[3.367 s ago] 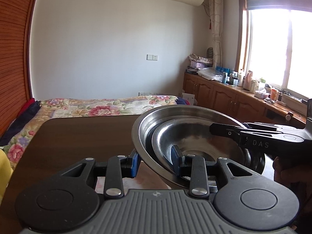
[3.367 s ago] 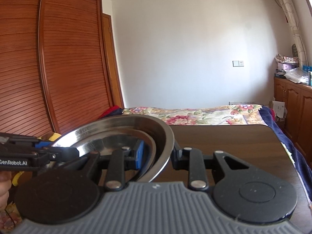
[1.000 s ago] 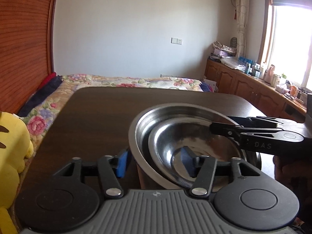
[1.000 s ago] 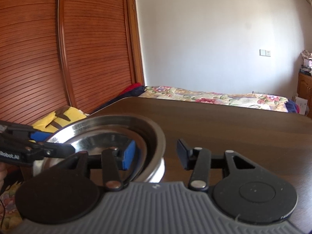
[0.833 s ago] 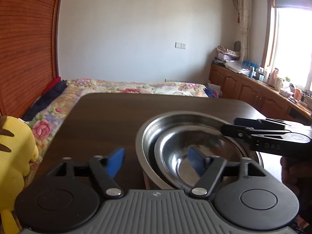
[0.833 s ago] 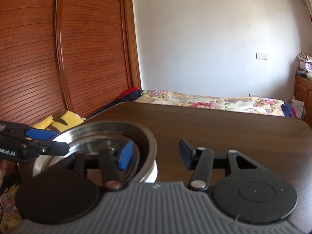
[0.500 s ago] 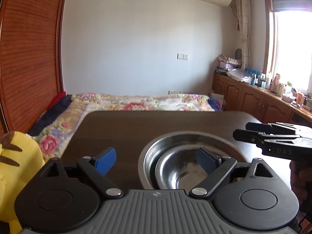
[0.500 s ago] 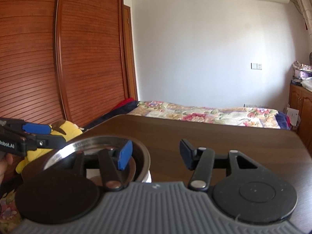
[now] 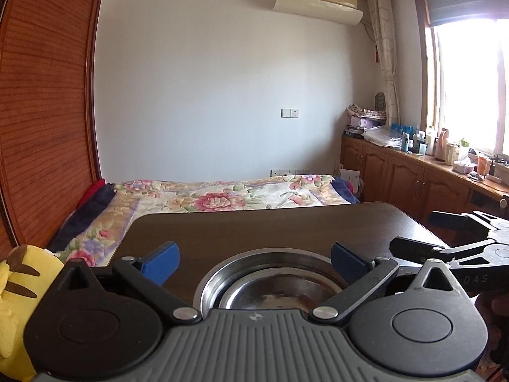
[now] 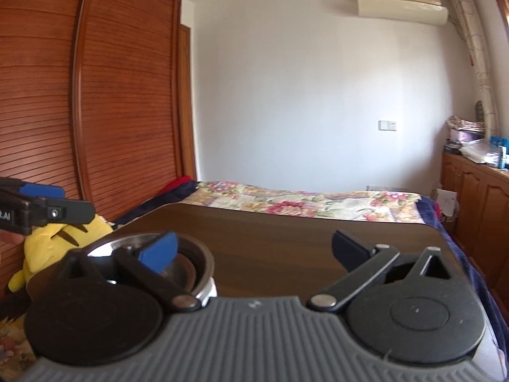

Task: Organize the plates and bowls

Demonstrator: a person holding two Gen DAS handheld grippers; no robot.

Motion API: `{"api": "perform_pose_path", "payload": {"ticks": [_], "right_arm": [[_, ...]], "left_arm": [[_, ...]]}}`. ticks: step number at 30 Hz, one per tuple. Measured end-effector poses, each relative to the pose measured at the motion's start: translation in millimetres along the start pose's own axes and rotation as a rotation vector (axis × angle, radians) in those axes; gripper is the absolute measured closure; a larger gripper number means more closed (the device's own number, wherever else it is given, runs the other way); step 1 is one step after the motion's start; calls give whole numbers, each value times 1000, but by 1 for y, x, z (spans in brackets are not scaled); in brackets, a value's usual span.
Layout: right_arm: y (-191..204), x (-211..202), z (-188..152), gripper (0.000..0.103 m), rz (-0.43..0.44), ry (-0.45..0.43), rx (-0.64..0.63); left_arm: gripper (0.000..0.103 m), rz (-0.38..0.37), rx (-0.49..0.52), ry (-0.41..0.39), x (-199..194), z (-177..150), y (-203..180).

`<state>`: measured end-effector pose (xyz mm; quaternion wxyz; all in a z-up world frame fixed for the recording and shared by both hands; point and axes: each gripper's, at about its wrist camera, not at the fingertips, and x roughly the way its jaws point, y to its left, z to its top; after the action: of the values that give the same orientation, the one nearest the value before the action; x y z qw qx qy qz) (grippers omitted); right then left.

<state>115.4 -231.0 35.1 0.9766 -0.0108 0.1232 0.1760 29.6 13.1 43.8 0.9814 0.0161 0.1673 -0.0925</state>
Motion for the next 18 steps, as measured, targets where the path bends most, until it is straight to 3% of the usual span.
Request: {"api": "perform_pose_path", "payload": {"ticks": [5, 18], "right_arm": [[-9, -12, 1, 0, -46, 1, 28], [-19, -34, 8, 0, -193, -23, 47]], "left_arm": [[0, 20, 4, 1, -6, 1, -11], [0, -12, 35, -28, -7, 2, -40]]}}
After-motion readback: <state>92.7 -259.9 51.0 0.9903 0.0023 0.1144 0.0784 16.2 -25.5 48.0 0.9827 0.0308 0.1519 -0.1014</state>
